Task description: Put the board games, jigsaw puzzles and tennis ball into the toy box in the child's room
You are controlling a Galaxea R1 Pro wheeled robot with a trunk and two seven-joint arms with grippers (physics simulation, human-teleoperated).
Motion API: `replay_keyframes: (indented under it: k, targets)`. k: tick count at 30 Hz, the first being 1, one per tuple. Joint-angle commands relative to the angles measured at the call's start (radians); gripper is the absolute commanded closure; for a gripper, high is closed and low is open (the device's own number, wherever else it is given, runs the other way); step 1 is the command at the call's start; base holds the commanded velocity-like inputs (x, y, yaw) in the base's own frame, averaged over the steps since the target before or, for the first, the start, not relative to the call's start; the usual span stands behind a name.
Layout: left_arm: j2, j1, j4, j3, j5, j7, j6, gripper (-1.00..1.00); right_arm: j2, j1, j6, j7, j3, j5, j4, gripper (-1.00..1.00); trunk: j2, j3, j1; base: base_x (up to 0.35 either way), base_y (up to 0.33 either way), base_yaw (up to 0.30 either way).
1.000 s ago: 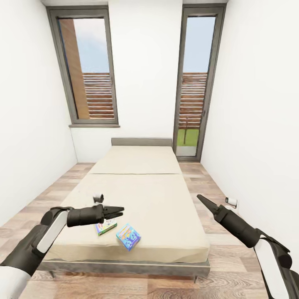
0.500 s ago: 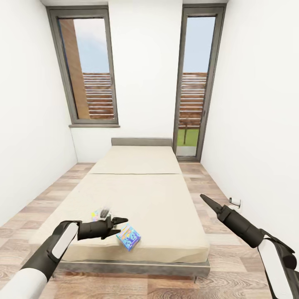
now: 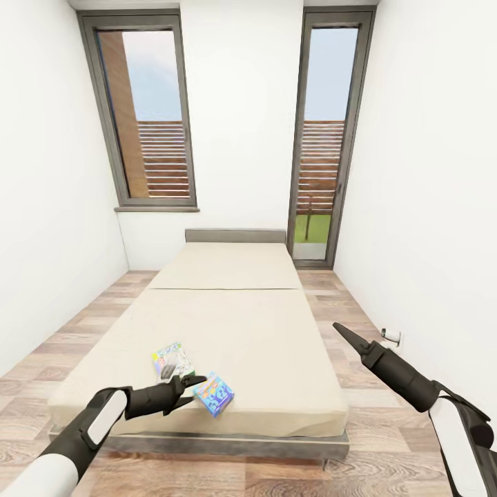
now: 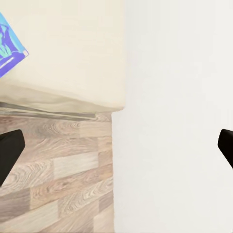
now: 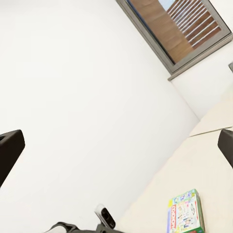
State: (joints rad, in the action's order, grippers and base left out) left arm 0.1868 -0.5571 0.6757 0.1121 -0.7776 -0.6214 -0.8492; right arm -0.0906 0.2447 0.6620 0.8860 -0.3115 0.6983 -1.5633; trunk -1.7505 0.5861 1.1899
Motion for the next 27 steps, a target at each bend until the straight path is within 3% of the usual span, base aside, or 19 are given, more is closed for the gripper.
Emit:
replay_keyframes:
  k: [1,8,13,18,24,27]
  targets:
    - [0.002,-0.001,-0.005,0.000,-0.003,-0.002,-0.001,-1.00,0.000,0.001,0.006,0.001,0.000,0.004,0.000,-1.00,-0.001,0.001,0.000,0.000,0.000,0.000]
    - [0.000,0.000,-0.060,-0.031,0.000,0.005,0.009,-1.00,0.001,0.001,0.005,-0.004,-0.001,0.003,0.000,-1.00,-0.001,0.001,0.000,0.000,0.000,0.000]
    - [-0.049,0.000,-0.110,-0.036,0.001,0.009,0.055,-1.00,0.003,0.001,0.004,-0.012,0.000,0.003,0.001,-1.00,-0.001,0.001,0.000,0.000,0.000,0.000]
    - [-0.070,0.000,-0.134,-0.037,0.004,0.014,0.093,-1.00,0.008,0.001,0.004,-0.014,0.002,0.001,0.000,-1.00,-0.001,0.001,0.000,0.000,0.000,0.000]
    - [-0.075,0.000,-0.138,-0.038,0.001,0.012,0.109,-1.00,0.011,0.001,0.003,-0.019,0.002,-0.001,0.000,-1.00,-0.001,0.001,0.000,0.000,0.000,0.000]
    - [-0.071,0.000,-0.138,-0.039,-0.001,0.007,0.110,-1.00,0.012,0.001,0.002,-0.027,0.002,-0.002,0.000,-1.00,-0.022,0.010,0.011,0.000,0.000,0.000]
